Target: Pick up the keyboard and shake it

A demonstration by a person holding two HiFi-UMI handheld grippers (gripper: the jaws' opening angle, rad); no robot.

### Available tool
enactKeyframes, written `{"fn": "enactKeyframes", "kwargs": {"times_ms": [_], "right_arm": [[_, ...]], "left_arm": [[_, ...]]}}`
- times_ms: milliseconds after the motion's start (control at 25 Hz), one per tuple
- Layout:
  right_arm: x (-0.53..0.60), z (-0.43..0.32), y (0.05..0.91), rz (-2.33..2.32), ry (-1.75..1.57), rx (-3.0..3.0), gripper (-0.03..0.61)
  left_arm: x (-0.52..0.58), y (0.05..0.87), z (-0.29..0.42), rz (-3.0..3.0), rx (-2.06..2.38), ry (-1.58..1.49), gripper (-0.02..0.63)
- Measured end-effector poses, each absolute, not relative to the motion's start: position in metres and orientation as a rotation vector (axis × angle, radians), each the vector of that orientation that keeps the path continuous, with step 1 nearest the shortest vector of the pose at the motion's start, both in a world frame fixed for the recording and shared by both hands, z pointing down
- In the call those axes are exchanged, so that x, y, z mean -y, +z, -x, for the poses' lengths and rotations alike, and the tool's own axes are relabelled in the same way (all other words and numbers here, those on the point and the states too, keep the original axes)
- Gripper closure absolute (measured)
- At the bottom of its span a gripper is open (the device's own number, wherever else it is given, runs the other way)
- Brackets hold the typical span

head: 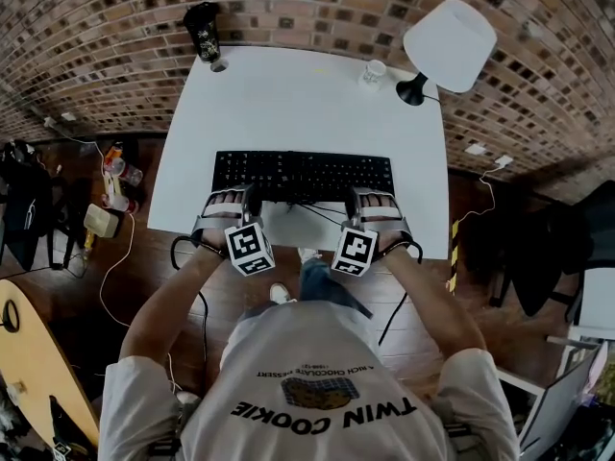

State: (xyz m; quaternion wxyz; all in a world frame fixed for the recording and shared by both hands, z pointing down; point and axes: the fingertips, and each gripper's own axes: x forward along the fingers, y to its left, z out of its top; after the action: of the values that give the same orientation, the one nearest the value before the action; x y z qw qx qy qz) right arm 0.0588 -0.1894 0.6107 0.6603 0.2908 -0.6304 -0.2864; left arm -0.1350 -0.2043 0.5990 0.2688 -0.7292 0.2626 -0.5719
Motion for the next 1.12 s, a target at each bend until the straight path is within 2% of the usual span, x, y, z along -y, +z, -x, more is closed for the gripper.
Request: {"fn": "enactKeyframes", "kwargs": {"times_ms": [120, 520, 1120], "right_arm": [[0.189, -0.061, 0.614, -0.641, -0.678, 1.414, 0.459], [0.193, -0.061, 0.597, -0.523, -0.497, 1.517, 0.465], [0.212, -0.047, 0.541, -0.222, 0.024, 1.707, 0.465]], "left_arm": [[0.202, 0.600, 0.133, 1.972, -0.680, -1.539, 0.468], [0.207, 0.585, 0.136, 2.147, -0.464, -1.644, 0.472], [0.238, 0.536, 0.135, 2.324, -0.060, -1.803, 0.487]]}}
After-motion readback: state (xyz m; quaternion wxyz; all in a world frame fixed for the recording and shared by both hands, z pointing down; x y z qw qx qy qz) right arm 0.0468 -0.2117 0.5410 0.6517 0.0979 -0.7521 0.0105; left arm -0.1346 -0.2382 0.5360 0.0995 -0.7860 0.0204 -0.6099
